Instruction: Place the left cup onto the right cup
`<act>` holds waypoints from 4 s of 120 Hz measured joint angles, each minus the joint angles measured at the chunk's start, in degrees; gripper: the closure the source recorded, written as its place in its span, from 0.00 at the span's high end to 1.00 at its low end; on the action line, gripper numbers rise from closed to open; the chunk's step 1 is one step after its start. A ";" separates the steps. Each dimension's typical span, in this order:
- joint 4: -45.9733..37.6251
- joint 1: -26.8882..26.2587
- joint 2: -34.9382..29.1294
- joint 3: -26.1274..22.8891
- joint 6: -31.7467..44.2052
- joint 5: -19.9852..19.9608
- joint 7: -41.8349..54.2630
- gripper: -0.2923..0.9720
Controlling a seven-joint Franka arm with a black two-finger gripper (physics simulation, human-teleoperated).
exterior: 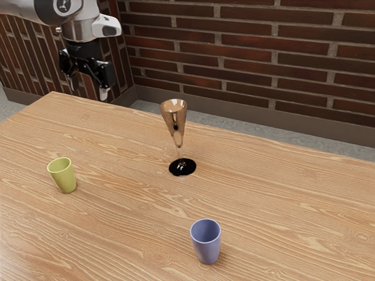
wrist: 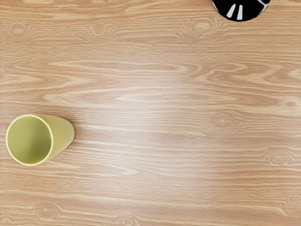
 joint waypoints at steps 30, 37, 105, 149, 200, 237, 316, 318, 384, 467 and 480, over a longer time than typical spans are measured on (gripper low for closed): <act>-3.11 -1.32 0.63 2.69 2.42 0.33 1.41 0.77; -4.79 -2.28 0.85 4.01 3.89 0.37 1.97 0.77; -24.91 6.43 -1.82 12.89 23.26 0.47 9.08 0.77; -30.51 -5.23 -1.46 15.59 32.19 0.57 10.98 0.77; -32.40 -5.38 -2.33 16.22 34.91 0.63 11.84 0.77; -39.03 -0.76 -5.80 16.14 37.29 1.07 10.85 0.77; -36.17 3.74 2.97 18.95 44.90 1.26 13.21 0.77; -36.04 3.82 3.20 19.00 45.06 1.21 13.37 0.77; -35.21 4.00 9.20 17.64 49.50 -1.53 16.54 0.77; -34.36 4.16 11.07 17.21 50.79 -2.89 18.06 0.77; -34.38 4.50 11.82 17.30 51.16 -3.10 18.18 0.77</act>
